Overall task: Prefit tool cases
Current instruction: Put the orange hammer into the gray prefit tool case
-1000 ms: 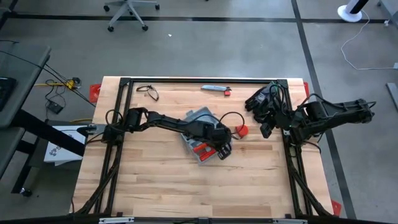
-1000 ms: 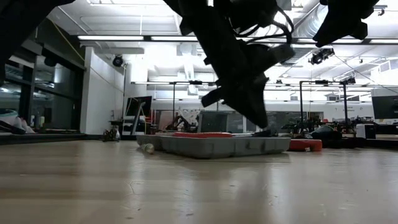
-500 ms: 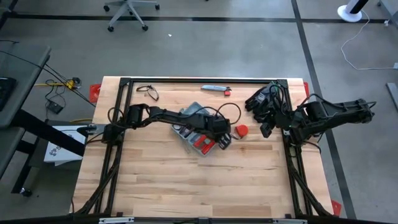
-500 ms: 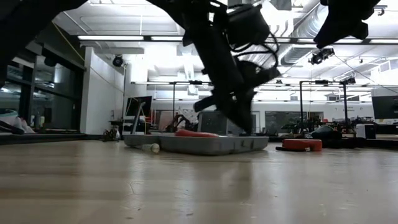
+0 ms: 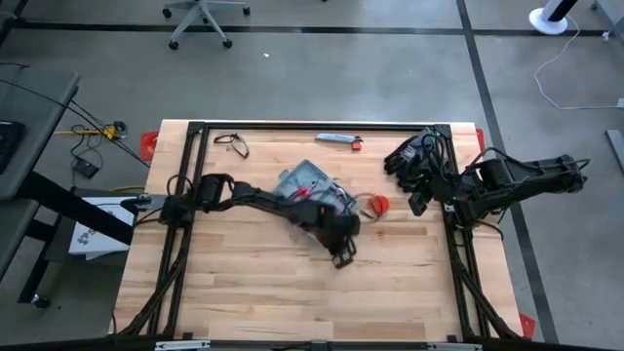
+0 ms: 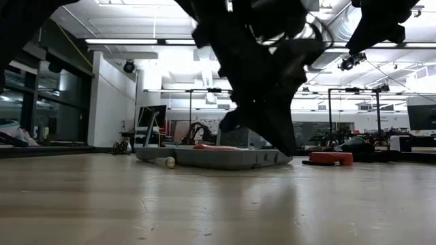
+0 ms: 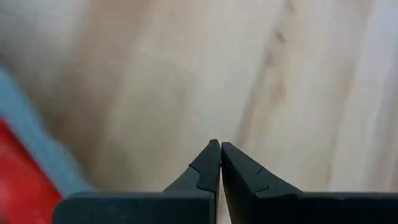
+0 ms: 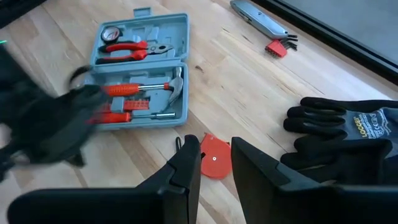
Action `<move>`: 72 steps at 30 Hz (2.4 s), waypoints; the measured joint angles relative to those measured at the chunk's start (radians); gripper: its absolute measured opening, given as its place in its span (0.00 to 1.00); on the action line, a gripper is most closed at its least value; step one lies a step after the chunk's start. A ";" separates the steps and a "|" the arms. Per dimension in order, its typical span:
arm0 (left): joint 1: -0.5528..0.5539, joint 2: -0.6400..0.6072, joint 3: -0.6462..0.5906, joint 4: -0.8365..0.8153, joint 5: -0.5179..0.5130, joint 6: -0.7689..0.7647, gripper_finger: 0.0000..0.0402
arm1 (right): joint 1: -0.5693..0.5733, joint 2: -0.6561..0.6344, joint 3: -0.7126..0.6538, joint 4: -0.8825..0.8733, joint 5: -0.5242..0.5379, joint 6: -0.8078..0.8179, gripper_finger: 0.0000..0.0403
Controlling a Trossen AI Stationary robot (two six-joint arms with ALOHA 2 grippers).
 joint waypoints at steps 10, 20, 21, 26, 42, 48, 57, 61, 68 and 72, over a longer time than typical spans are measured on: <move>0.058 -0.063 0.000 -0.052 -0.240 -0.099 0.00 | 0.000 0.000 0.000 0.000 0.000 0.000 0.20; 0.219 -0.056 0.001 -0.199 -0.112 -0.139 0.00 | 0.000 0.000 0.000 0.000 0.000 0.003 0.20; 0.225 -0.051 0.001 -0.200 -0.084 -0.139 0.00 | 0.000 0.000 0.000 0.000 0.000 0.003 0.20; 0.235 -0.038 0.000 -0.223 -0.069 -0.147 0.00 | 0.000 0.000 0.000 0.000 -0.001 0.003 0.20; 0.212 -0.061 0.002 -0.247 -0.174 -0.130 0.00 | 0.000 0.000 0.000 -0.001 -0.001 0.004 0.20; 0.212 -0.061 0.002 -0.251 -0.215 -0.128 0.00 | 0.000 0.000 0.000 -0.006 -0.001 0.004 0.20; 0.218 -0.051 0.000 -0.252 -0.232 -0.111 0.00 | 0.000 0.000 0.000 -0.008 0.000 0.004 0.20; 0.218 -0.024 -0.014 -0.229 -0.218 -0.109 0.00 | 0.000 0.000 0.000 -0.008 0.000 0.004 0.20; 0.218 -0.008 -0.025 -0.225 -0.181 -0.095 0.00 | 0.000 0.000 0.000 -0.009 0.000 0.004 0.20; 0.219 -0.044 -0.032 -0.242 -0.190 -0.095 0.00 | 0.000 0.000 0.000 -0.016 0.001 0.013 0.20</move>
